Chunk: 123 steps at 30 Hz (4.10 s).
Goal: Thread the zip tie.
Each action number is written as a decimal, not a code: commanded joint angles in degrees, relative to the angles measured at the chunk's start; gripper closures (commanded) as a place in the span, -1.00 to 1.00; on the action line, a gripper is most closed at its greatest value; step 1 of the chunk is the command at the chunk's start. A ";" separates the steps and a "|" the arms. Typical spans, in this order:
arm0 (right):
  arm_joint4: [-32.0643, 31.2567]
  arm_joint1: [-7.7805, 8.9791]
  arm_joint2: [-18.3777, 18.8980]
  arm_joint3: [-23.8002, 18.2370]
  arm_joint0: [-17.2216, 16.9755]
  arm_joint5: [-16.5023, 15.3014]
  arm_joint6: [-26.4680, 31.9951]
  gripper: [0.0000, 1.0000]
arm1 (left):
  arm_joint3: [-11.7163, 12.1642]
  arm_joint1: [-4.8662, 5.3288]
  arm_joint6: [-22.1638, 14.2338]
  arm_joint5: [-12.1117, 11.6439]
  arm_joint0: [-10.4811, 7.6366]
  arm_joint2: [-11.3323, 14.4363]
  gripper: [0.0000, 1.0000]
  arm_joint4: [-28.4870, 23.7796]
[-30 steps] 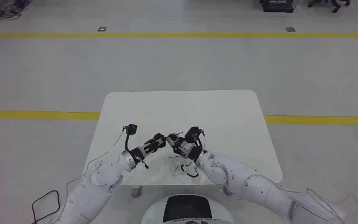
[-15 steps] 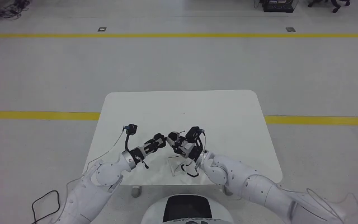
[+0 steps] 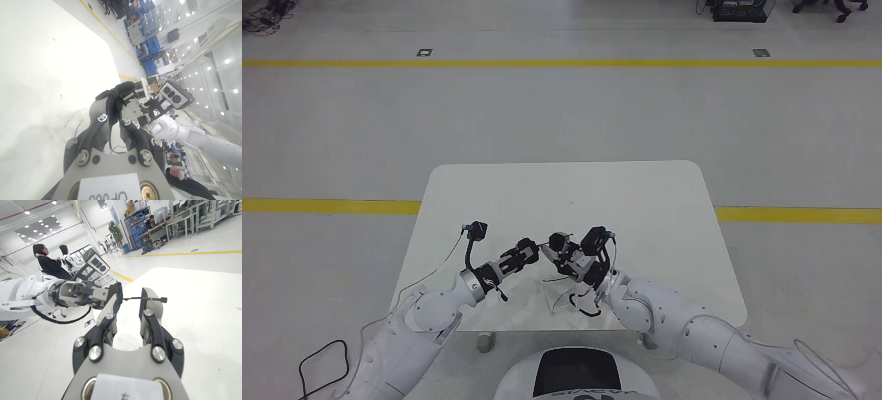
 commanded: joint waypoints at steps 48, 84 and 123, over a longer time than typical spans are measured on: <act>2.29 0.91 -1.97 -1.42 1.38 0.00 -0.09 -1.00 | 0.00 0.00 0.00 0.00 0.00 0.00 1.00 0.00; 17.25 12.29 2.95 -19.57 -5.80 0.00 -6.31 -1.00 | 2.92 -0.73 -13.59 1.91 -0.66 -3.83 1.00 -40.29; 77.91 7.40 44.25 -21.10 -24.16 0.00 72.25 -1.00 | 9.80 -4.82 -26.09 1.97 -0.80 -2.43 1.00 -79.02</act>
